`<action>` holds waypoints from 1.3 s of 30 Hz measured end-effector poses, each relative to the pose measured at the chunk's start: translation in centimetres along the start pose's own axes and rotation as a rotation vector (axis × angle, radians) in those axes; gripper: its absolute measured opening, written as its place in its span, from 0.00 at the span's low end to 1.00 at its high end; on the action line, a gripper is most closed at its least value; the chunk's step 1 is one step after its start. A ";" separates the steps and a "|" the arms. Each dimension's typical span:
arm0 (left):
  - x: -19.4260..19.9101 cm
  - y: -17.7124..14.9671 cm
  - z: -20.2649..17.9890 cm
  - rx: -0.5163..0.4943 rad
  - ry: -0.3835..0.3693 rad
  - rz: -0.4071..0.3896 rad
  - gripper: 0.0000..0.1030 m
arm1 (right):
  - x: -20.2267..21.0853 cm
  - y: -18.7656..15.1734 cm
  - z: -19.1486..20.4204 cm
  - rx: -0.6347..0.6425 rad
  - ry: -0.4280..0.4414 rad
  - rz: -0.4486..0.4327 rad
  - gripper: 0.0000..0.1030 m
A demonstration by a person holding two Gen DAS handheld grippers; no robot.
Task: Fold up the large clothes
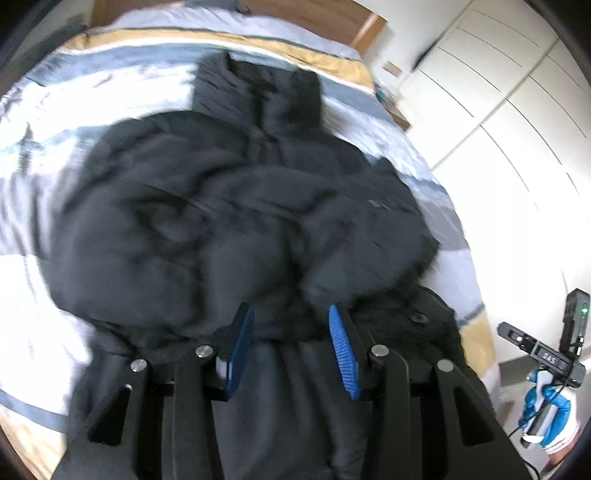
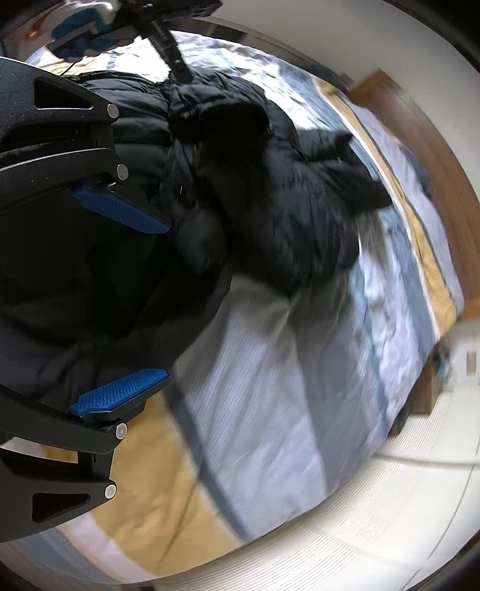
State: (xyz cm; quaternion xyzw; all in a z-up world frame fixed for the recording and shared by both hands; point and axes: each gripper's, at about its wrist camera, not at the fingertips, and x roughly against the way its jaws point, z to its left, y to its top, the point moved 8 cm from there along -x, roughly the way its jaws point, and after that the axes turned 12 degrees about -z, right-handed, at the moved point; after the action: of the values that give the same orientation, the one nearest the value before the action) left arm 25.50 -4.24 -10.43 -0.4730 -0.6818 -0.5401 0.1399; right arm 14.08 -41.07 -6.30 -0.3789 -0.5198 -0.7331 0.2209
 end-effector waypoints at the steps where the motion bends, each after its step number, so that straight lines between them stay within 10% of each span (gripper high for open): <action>1: 0.5 0.6 1.2 -0.004 0.023 -0.011 0.39 | -0.2 0.2 1.0 0.016 0.010 -0.001 0.73; 22: -0.2 5.2 14.2 -0.012 0.146 -0.021 0.40 | -12.5 4.8 32.0 0.406 0.301 0.007 0.73; 30: -5.8 1.6 15.6 0.011 0.180 0.061 0.44 | -16.8 1.3 28.9 0.500 0.219 0.078 0.71; 39: -3.4 1.8 15.5 0.017 0.214 0.036 0.47 | -14.0 1.9 20.0 0.447 0.156 0.090 0.67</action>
State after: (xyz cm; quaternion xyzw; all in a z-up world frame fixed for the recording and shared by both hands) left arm 33.63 7.51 -17.62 -0.4235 -0.6590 -0.5793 0.2257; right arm 30.60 -24.19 -12.72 -0.2853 -0.6333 -0.6162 0.3712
